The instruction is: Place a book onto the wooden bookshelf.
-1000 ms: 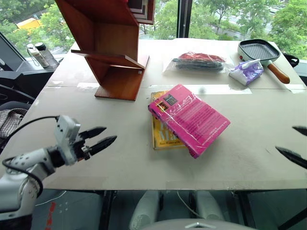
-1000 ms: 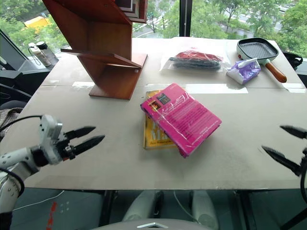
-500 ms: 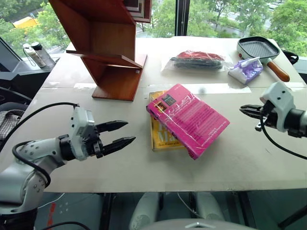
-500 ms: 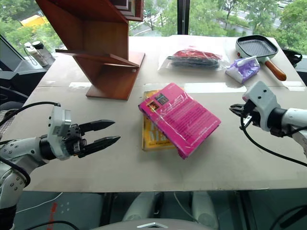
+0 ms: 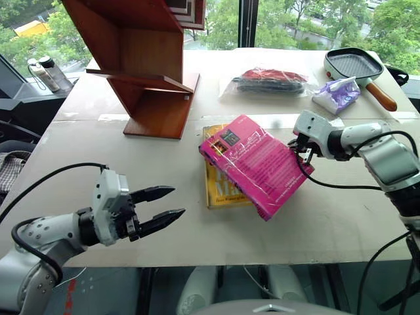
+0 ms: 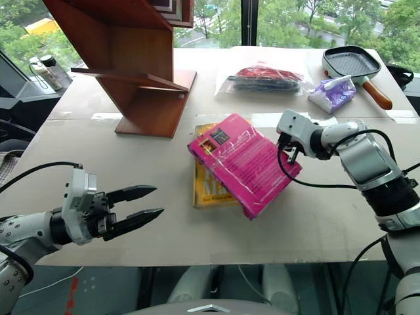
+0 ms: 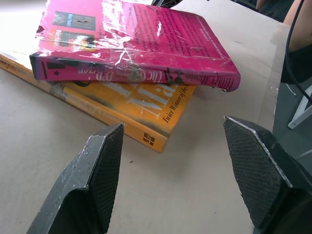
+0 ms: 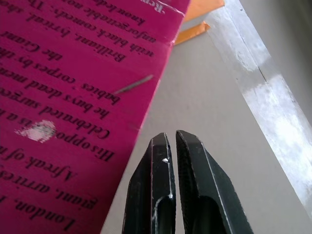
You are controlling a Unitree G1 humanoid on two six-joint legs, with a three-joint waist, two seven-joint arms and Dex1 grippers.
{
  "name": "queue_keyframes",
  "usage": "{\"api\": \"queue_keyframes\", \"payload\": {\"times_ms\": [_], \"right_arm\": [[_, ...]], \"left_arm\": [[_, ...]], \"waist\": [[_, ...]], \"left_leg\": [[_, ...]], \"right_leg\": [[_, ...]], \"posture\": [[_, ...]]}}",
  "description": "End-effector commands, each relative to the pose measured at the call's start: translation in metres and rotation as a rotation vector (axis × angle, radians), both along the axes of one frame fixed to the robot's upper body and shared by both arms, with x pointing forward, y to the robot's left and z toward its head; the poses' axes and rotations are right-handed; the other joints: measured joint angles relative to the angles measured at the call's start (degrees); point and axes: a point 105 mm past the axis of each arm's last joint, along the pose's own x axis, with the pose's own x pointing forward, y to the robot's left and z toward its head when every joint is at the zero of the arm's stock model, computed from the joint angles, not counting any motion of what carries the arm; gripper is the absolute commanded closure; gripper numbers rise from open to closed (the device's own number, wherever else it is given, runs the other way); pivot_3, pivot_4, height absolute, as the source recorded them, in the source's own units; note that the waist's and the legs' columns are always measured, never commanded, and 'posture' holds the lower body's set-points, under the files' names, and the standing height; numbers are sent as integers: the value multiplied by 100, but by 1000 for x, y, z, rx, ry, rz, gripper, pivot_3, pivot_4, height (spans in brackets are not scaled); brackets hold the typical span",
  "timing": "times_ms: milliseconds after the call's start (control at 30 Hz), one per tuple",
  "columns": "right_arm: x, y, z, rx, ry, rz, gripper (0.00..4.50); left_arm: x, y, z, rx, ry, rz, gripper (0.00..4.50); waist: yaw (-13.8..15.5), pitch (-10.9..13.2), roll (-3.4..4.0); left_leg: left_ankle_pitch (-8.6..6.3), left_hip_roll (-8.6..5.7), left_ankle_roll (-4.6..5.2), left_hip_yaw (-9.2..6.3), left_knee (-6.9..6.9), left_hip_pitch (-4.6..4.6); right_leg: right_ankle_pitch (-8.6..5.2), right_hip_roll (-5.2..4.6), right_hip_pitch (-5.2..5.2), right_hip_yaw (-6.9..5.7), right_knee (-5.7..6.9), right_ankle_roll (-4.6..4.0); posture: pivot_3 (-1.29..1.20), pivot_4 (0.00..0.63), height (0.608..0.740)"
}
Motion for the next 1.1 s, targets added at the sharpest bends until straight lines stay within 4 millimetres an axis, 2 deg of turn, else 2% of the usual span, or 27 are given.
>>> {"api": "queue_keyframes", "payload": {"times_ms": [33,167,433,733,800,867,933,1000,1033,1100], "right_arm": [[-2,14,11,6,-35,53,4434],[-2,27,5,8,-37,69,4434],[0,61,8,43,-63,101,4434],[-9,80,8,85,-53,138,4434],[-10,77,8,88,-62,128,4434],[-8,67,20,150,-146,145,4434],[-13,50,33,229,-182,177,4434],[-29,25,46,304,-219,243,4434],[-37,18,50,333,-231,272,3855],[-65,-12,53,397,-154,298,3224]], "left_arm": [[-5,-3,9,-2,-55,-4,1184],[-8,-4,6,-12,-45,4,1184],[-12,7,-12,-17,7,42,1184],[-10,17,-21,-22,26,81,1184],[-7,21,-24,-29,44,115,1184],[-4,23,-25,-65,73,170,1184],[-3,24,-24,-142,125,210,1184],[-2,28,-27,-217,226,277,1184],[-2,31,-30,-233,275,308,1184],[2,34,-32,-337,365,353,1184]], "waist": [[6,0,0],[12,0,0],[-9,1,2],[-4,1,2],[-4,1,2],[8,0,1],[27,0,1],[75,1,0],[70,0,0],[94,2,4]], "left_leg": [[1,0,-1,0,-8,0],[1,-2,-2,0,-15,0],[2,-1,-4,3,-21,1],[1,-2,-3,3,-22,1],[2,-2,-4,3,-22,1],[1,-2,-3,2,-22,1],[1,-4,-3,1,-21,1],[0,-7,-1,-4,-20,-2],[-3,-12,4,-13,-20,-6],[-10,-10,16,-12,-20,-2]], "right_leg": [[0,0,-3,0,-2,0],[0,-1,-6,0,-7,-1],[2,2,-13,5,-6,-3],[2,1,-13,4,-7,-3],[2,1,-13,3,-7,-3],[2,1,-13,3,-7,-3],[2,-1,-12,1,-7,-3],[2,-5,-10,-2,-8,-2],[2,-8,-6,-10,-12,-1],[2,-6,-3,-8,-12,-1]], "posture": [[0,150,740],[0,150,740],[0,150,740],[0,150,740],[0,150,740],[0,150,740],[0,150,740],[0,150,740],[0,150,740],[0,150,740]]}}
